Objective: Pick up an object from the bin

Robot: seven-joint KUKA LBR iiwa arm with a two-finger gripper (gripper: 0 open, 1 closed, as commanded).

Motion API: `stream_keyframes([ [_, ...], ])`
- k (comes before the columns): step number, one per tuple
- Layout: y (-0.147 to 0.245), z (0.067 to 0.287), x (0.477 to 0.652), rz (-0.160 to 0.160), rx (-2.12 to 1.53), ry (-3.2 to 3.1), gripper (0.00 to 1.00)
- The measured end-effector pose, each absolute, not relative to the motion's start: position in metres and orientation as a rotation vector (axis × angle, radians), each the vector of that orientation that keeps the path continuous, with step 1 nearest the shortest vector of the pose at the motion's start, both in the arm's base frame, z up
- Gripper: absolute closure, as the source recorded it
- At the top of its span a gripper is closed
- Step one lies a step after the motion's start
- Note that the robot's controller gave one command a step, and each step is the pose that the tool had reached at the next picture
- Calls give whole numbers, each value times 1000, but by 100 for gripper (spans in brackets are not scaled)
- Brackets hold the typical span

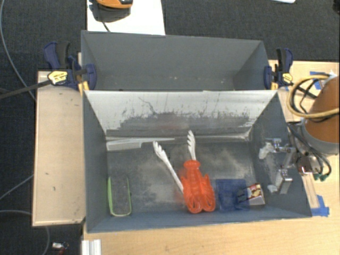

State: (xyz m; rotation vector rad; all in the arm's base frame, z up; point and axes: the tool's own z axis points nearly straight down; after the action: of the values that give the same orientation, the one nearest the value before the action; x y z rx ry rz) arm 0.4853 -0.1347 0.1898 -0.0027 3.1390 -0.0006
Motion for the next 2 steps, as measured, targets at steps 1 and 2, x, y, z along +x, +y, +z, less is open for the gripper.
stream_keyframes([
  [1, -105, 130, 486, -3, -99, 3131, 0],
  [2, -104, 94, 488, -3, 13, 3130, 0],
])
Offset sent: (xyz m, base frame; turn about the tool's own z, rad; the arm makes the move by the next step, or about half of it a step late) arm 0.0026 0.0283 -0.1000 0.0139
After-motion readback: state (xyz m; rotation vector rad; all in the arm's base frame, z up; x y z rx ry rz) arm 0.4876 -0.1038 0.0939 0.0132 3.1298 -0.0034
